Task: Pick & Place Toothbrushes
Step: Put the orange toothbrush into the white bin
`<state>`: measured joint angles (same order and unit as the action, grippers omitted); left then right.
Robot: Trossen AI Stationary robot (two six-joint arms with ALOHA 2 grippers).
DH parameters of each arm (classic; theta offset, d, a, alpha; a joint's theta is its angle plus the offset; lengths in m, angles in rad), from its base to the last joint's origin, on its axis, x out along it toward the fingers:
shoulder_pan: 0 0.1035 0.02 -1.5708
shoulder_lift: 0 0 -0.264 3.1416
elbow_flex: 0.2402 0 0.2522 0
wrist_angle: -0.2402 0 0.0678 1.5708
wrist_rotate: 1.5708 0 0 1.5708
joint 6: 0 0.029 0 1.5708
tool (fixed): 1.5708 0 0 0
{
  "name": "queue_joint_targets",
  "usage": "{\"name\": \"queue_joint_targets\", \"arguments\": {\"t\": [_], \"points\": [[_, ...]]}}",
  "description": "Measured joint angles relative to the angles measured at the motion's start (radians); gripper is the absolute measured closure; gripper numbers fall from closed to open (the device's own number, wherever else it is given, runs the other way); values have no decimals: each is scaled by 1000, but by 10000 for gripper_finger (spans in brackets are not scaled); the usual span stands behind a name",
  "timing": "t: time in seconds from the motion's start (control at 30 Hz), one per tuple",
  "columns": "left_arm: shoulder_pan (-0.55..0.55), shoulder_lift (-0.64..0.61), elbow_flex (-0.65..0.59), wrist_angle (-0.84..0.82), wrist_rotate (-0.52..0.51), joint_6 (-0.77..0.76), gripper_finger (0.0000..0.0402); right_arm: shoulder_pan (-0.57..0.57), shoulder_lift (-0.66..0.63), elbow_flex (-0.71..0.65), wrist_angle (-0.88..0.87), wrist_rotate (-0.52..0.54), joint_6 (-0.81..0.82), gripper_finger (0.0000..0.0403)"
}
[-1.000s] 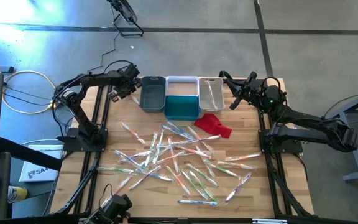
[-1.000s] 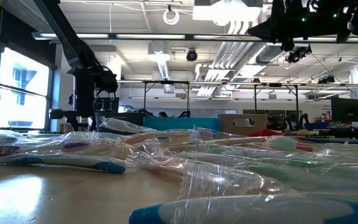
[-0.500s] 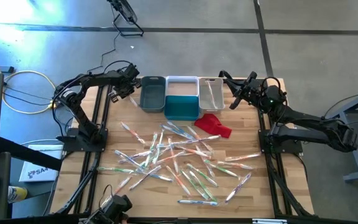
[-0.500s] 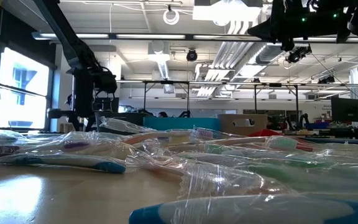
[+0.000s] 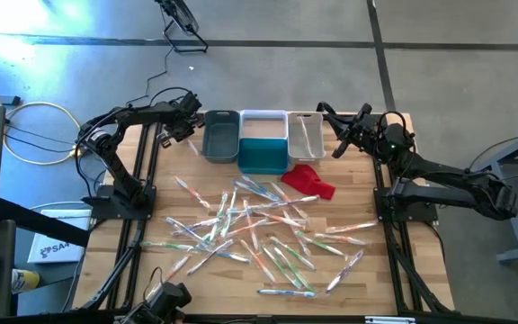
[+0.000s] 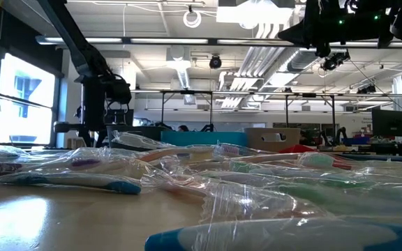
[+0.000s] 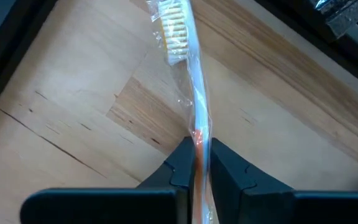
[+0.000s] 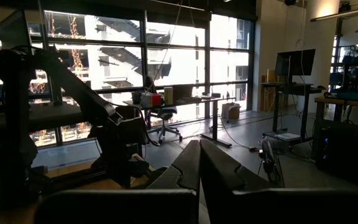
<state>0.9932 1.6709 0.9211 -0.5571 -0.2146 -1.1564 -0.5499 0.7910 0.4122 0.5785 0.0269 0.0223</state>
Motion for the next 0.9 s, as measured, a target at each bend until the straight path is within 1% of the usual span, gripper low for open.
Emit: {"name": "queue_joint_targets", "arguments": {"t": [0.37,0.43,0.57,0.7,0.9], "points": [[0,-3,2,-16,48,53,375,0,0,0,-38,0,0,401],[1,-9,1,-19,72,63,375,0,0,0,-39,-1,0,401],[1,-17,-1,-11,103,126,375,0,0,0,-27,-4,0,401],[1,-33,-1,-10,105,177,375,0,0,0,-21,-2,0,401],[1,-74,-1,42,142,266,375,0,0,0,-21,-1,0,401]]}}
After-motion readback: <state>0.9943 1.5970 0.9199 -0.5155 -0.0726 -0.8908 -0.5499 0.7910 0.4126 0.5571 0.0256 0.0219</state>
